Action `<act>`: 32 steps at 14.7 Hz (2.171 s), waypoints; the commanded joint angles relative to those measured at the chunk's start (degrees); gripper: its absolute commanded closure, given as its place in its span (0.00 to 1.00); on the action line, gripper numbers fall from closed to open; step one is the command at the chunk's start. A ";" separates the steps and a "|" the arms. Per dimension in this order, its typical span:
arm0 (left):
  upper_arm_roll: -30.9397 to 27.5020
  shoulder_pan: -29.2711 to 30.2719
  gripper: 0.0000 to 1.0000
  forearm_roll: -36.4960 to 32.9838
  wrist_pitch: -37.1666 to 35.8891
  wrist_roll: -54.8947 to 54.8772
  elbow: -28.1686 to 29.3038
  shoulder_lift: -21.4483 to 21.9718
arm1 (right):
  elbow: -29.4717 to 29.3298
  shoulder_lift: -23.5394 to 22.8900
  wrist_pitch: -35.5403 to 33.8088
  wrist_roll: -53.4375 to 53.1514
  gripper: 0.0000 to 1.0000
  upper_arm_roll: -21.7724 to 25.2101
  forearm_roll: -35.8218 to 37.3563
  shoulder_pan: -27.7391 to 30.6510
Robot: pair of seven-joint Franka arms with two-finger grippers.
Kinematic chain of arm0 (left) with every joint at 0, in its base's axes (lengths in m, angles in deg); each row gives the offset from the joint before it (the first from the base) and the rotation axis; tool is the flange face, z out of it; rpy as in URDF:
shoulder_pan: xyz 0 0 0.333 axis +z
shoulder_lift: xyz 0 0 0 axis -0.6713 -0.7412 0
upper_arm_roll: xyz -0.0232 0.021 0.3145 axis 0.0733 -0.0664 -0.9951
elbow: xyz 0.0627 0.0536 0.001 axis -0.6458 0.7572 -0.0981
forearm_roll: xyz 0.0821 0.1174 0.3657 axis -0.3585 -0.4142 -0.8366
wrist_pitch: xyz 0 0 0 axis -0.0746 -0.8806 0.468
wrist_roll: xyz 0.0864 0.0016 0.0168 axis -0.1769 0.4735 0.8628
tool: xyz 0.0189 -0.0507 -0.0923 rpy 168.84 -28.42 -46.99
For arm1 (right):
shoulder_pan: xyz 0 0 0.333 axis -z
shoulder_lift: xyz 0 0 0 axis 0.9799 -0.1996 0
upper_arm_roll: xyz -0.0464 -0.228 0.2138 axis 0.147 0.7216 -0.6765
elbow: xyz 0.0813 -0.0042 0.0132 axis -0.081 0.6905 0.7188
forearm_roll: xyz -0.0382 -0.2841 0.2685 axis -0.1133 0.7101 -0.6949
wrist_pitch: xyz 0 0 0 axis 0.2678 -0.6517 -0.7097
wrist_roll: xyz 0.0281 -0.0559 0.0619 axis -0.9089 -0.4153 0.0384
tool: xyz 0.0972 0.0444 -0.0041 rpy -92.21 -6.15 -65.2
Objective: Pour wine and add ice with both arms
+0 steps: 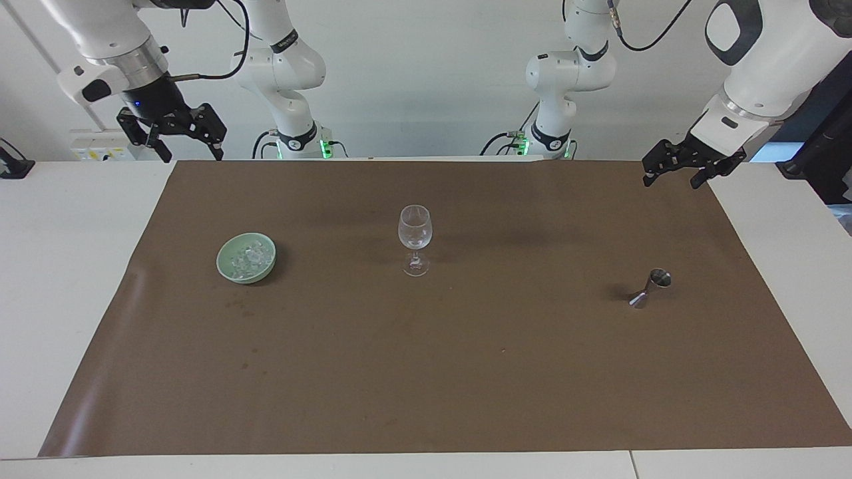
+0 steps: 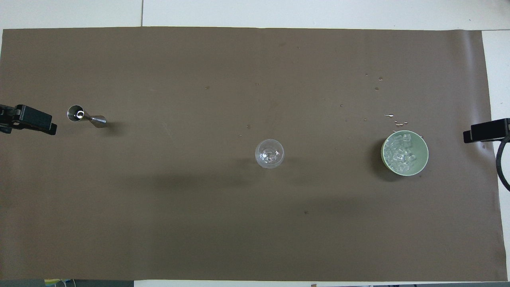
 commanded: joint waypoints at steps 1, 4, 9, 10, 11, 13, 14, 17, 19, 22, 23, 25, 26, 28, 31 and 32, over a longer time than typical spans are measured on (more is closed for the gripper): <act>-0.27 -0.37 0.00 -0.20 -1.00 -0.51 0.47 0.62 | 0.71 0.32 0.15 0.94 0.00 -0.40 0.07 0.56; -0.62 -0.01 0.00 0.33 -1.08 -0.34 0.03 0.44 | 0.63 0.32 0.15 0.94 0.00 -0.49 -0.02 0.56; -1.06 3.05 0.00 9.18 -1.97 14.21 -0.05 -2.62 | 0.63 0.32 0.15 0.94 0.00 -0.40 0.07 0.56; -1.58 3.24 0.00 12.16 -2.14 18.95 -0.49 -4.20 | 0.63 0.32 0.15 0.94 0.00 -0.49 0.07 0.56; -2.55 3.33 0.00 13.59 -2.05 22.91 -1.02 -6.13 | 0.63 0.32 0.07 0.94 0.00 -0.40 0.07 0.56; -6.49 3.76 0.00 17.79 -1.53 29.42 -1.46 -9.04 | 0.63 0.32 0.15 0.94 0.00 -0.40 -0.02 0.56; -8.16 3.68 0.00 19.91 -0.57 34.07 -2.59 -10.62 | 0.63 0.32 0.15 0.94 0.00 -0.40 0.07 0.56; -11.33 4.99 0.00 25.52 -2.13 45.42 -11.54 -19.13 | 0.71 0.32 0.07 0.94 0.00 -0.49 -0.02 0.56; -14.49 5.09 0.00 30.37 -1.53 51.14 -14.98 -22.84 | 0.63 0.32 0.15 0.94 0.00 -0.49 -0.02 0.56; -15.30 5.17 0.00 33.29 2.42 57.40 -17.19 -26.01 | 0.63 0.32 0.07 0.94 0.00 -0.49 -0.02 0.56; -15.39 5.26 0.00 33.11 2.60 57.49 -17.11 -27.32 | 0.63 0.32 0.15 0.94 0.00 -0.40 0.07 0.56; -16.61 5.35 0.00 33.64 3.48 58.81 -17.46 -29.08 | 0.63 0.32 0.15 0.94 0.00 -0.49 -0.02 0.56; -17.40 6.31 0.00 34.86 3.66 58.81 -17.55 -30.57 | 0.63 0.32 0.07 0.94 0.00 -0.49 0.07 0.56; -17.15 9.56 0.00 40.38 2.78 58.99 -16.85 -32.08 | 0.63 0.32 0.07 0.94 0.00 -0.49 0.07 0.56; -17.15 12.81 0.00 46.45 3.04 58.99 -11.76 -32.25 | 0.63 0.41 -0.28 1.46 0.00 -0.40 0.07 0.56; -17.15 12.82 0.00 46.99 3.83 58.90 -10.79 -32.78 | 0.63 0.32 -0.72 1.29 0.00 -0.49 0.07 0.56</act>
